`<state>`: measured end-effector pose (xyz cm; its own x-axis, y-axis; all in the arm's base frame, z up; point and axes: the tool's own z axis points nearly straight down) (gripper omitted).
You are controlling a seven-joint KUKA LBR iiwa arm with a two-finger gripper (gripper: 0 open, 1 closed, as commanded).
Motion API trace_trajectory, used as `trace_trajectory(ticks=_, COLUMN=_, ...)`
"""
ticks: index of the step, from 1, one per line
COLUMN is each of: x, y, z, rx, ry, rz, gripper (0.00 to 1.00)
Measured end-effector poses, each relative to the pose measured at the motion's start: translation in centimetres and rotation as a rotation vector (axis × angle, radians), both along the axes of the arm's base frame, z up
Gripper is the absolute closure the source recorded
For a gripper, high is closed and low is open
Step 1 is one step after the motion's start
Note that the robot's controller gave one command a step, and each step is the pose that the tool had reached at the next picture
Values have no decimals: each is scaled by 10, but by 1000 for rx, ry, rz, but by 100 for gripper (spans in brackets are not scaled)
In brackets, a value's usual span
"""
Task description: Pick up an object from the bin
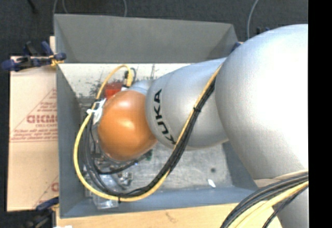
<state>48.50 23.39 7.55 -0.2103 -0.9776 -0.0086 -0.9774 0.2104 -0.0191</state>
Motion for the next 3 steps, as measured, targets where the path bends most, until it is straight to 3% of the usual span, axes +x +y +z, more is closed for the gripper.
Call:
trace_trajectory(ticks=1, x=-1, y=3, z=0, rx=4, ry=3, rz=0, gripper=100)
trace_trajectory(ticks=2, x=19, y=2, z=122, rx=-1, ry=11, rz=19, gripper=100)
trace_trajectory(ticks=3, x=35, y=0, z=186, rx=-4, ry=15, rz=286, gripper=100)
